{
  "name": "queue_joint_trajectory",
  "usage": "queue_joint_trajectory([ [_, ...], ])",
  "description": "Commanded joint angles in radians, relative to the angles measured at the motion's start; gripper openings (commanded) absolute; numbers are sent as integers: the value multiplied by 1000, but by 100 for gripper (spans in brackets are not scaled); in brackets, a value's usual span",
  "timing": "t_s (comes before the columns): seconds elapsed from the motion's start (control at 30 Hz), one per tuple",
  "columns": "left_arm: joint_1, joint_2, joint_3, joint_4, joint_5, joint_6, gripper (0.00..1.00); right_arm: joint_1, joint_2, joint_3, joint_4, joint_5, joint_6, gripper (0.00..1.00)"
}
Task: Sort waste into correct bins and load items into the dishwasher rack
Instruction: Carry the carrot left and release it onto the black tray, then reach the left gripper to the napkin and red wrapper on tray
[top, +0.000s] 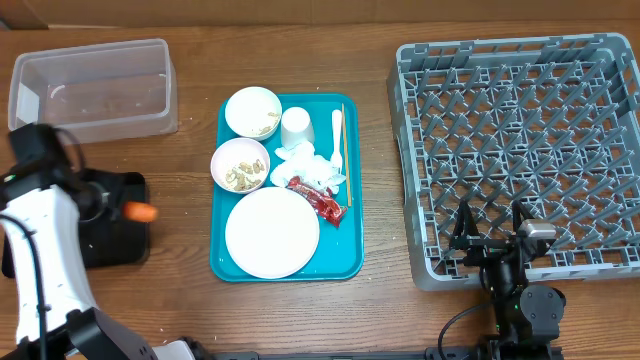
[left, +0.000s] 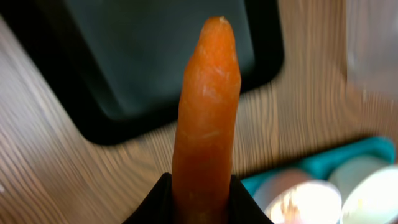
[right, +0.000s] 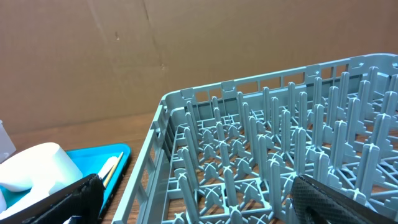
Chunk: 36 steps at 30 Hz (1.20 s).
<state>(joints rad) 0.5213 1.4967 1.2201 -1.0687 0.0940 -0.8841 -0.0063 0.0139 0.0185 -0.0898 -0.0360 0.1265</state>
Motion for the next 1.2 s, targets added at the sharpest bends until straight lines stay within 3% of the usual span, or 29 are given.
queue_joint_trajectory([
  [0.0, 89, 38, 9, 40, -109, 40, 16, -2, -11, -11, 7, 9, -3, 100],
  [0.1, 128, 70, 8, 66, -189, 43, 19, -2, -11, -11, 7, 9, -4, 100],
  [0.3, 167, 137, 8, 86, -194, 43, 20, -2, -11, -11, 7, 9, -3, 100],
  [0.4, 167, 169, 8, 95, -206, 44, 33, -2, -11, -11, 7, 9, -3, 100],
  [0.5, 167, 180, 8, 119, -206, 63, 57, -2, -11, -11, 7, 9, -3, 100],
  [0.6, 167, 180, 10, 150, -205, 127, 69, -2, -11, -11, 7, 9, -3, 100],
  [0.73, 167, 179, 27, 145, -195, 218, 71, -2, -11, -11, 7, 9, -3, 100],
  [0.83, 166, 167, 66, 121, -37, 237, 72, -2, -11, -11, 7, 9, -3, 100],
  [0.9, 166, 160, 89, 119, 114, 264, 85, -2, -11, -11, 7, 9, -4, 100],
  [0.97, 165, 158, 115, 112, 274, 299, 92, -2, -11, -11, 7, 9, -3, 100],
  [1.07, 153, 158, 149, 85, 488, 361, 93, -2, -11, -11, 7, 9, -3, 100],
  [1.17, 113, 158, 174, 29, 587, 423, 92, -2, -11, -11, 7, 9, -3, 100],
])
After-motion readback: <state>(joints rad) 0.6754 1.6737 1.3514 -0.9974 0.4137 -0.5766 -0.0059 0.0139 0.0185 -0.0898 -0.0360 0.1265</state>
